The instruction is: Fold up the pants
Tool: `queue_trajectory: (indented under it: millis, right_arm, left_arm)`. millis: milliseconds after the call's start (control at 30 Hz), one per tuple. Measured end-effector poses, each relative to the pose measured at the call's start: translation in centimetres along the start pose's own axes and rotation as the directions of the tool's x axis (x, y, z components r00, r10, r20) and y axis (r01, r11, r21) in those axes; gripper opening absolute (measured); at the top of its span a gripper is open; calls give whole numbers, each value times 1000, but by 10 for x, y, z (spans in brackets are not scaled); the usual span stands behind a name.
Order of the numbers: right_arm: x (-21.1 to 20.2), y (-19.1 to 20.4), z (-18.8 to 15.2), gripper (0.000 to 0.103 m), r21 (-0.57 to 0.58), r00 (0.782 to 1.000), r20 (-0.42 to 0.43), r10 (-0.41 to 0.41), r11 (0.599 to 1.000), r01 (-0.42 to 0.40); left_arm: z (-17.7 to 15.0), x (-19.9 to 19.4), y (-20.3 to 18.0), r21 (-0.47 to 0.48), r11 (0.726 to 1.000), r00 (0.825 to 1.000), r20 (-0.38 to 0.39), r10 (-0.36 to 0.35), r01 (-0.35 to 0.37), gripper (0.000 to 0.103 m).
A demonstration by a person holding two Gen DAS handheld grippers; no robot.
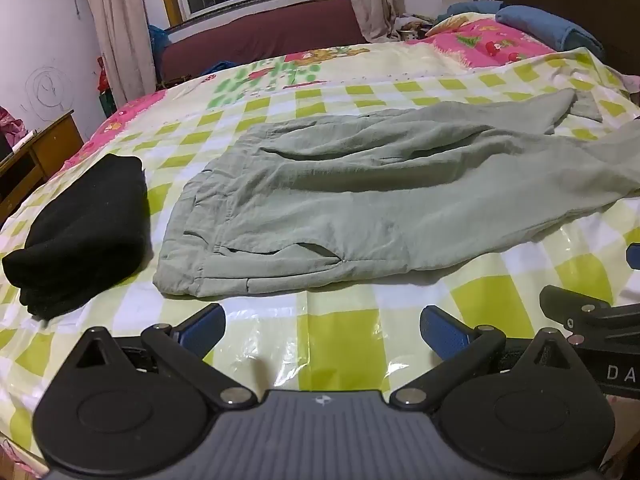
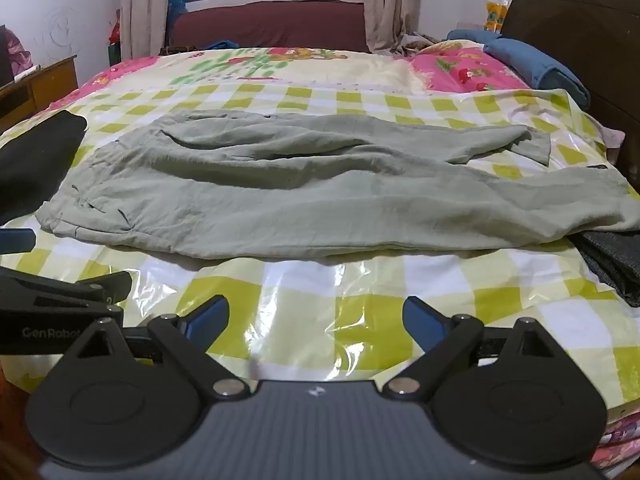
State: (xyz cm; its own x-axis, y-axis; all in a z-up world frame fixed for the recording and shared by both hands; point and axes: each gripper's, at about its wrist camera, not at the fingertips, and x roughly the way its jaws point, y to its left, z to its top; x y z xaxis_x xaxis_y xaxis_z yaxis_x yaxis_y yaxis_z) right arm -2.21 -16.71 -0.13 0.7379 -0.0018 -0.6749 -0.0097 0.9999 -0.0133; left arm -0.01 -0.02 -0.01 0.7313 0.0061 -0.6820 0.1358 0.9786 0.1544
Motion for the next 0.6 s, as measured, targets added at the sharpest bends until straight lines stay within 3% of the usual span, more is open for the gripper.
queue_trajectory:
  millis: [600]
  right_arm:
    - [1, 1, -1, 93, -2, 1000, -8, -1, 1000, 1]
  left_arm:
    - [-1, 0, -1, 6, 1000, 1000, 3, 7, -7, 103]
